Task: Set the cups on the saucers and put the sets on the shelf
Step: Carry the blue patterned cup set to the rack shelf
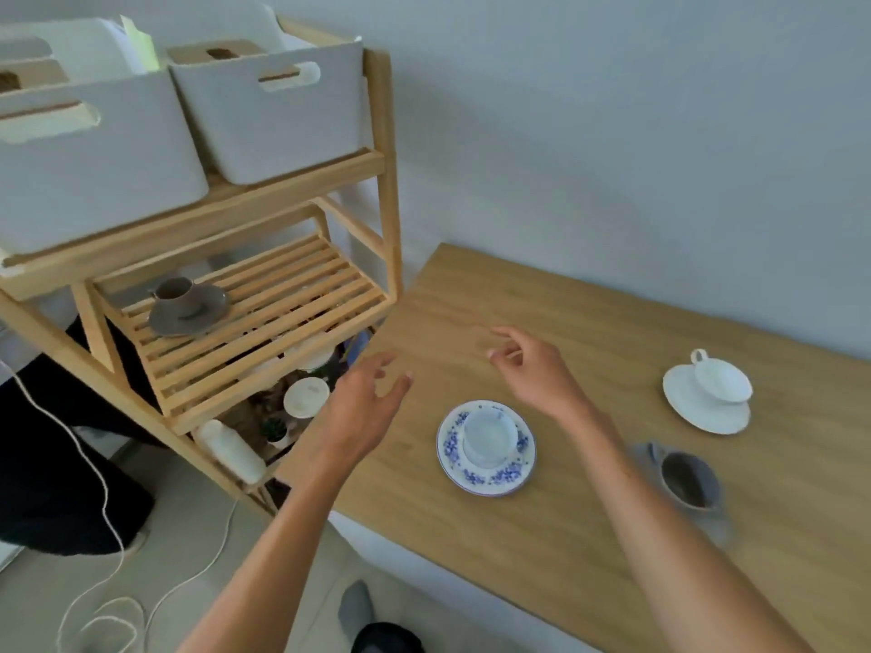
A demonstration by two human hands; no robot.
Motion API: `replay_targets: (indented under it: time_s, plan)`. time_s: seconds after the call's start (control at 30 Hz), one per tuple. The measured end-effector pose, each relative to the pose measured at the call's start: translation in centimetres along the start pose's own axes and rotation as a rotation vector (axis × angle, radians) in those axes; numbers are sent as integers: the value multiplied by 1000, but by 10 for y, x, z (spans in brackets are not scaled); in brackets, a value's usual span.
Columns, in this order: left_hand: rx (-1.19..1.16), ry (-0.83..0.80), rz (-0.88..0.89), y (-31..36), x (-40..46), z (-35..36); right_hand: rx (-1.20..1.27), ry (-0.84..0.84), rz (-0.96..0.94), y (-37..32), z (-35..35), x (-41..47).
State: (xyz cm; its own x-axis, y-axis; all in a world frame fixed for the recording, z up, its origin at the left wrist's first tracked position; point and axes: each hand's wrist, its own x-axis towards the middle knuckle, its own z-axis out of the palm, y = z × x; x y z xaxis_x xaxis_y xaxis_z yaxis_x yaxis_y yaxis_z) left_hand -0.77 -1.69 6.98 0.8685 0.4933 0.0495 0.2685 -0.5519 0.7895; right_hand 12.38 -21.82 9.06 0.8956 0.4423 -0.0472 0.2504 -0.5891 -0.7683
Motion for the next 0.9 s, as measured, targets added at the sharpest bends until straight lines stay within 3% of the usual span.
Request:
replay_targets:
  time_s: [0.13,0.37,0.6,0.9]
  plan:
    - [-45,-45,-37,-5,-27,37,18,99,117,43,12,-43]
    - [-3,-144,-84,-19,-49,76,-106,75,226,90,38,-88]
    - [25,-120,-43,-29,-66,97,-45,44,194,96,44,-94]
    - [-79,-62,-124,-29,-60,103,-1,55,166,97,51,-84]
